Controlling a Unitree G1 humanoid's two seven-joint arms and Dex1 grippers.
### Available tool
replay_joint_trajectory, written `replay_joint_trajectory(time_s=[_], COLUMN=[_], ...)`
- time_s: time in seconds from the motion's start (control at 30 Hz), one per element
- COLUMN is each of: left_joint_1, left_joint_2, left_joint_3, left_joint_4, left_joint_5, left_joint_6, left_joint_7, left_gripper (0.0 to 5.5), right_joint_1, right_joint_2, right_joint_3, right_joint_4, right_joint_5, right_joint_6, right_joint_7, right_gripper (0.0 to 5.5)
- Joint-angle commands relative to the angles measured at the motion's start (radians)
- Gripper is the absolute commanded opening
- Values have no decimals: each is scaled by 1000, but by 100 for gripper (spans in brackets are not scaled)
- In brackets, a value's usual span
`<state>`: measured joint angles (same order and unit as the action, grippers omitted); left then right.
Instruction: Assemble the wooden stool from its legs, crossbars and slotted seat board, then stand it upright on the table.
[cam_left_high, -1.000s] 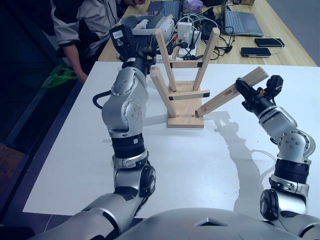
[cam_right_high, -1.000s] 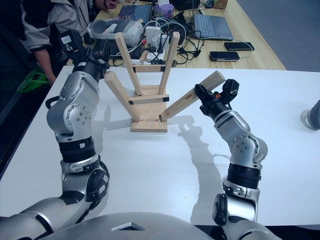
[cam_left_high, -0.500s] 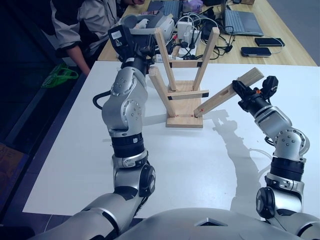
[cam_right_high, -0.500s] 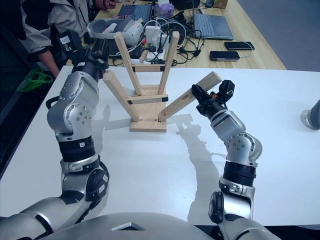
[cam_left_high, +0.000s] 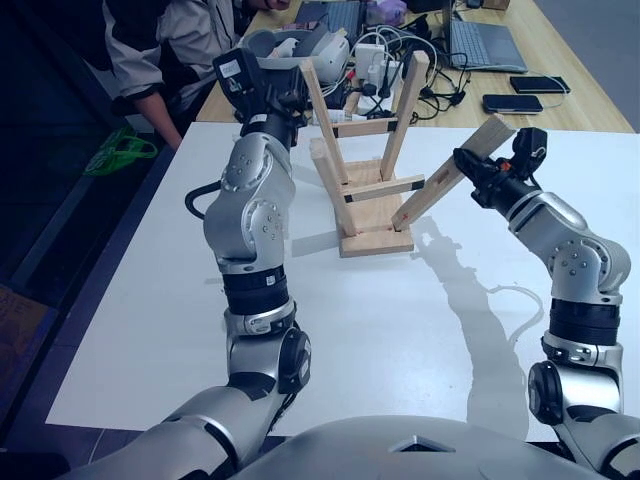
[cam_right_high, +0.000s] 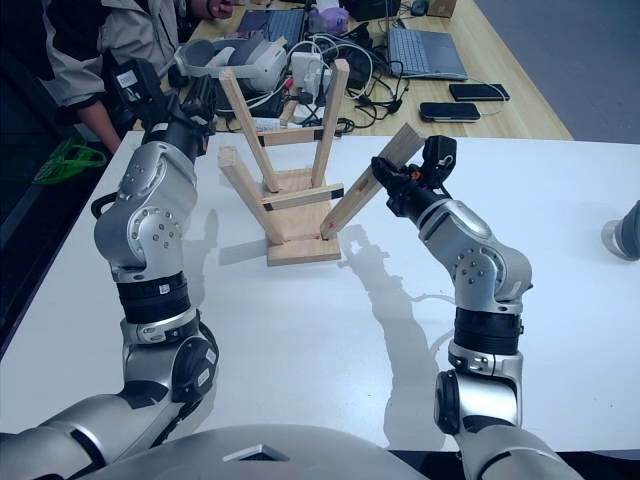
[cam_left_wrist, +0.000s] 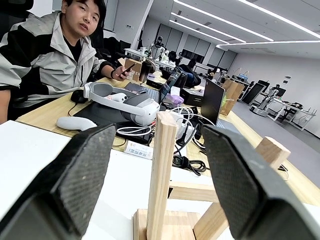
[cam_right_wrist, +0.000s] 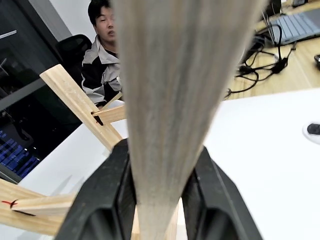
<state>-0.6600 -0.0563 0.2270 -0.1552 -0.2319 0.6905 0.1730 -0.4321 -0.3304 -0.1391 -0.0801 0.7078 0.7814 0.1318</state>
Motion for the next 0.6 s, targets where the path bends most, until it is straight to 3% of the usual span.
replay_joint_trajectory(time_s=[0.03, 0.3, 0.6], left_joint_1=[-12, -9, 7], left_joint_2=[7, 2, -11], left_joint_3=[4, -1, -22], left_joint_4=[-13, -10, -10], left_joint_5=[-5, -3, 9], left_joint_6=[1, -13, -55], left_joint_7=[11, 15, 24], left_gripper=[316, 316, 316], right_joint_1=[32, 36, -30], right_joint_2=[-73, -125, -121], right_joint_3=[72, 101, -33], right_joint_4=[37, 42, 136], right_joint_5=[-135, -173, -93], right_joint_6=[10, -25, 91], right_joint_7=[29, 156, 158], right_gripper=[99, 99, 99])
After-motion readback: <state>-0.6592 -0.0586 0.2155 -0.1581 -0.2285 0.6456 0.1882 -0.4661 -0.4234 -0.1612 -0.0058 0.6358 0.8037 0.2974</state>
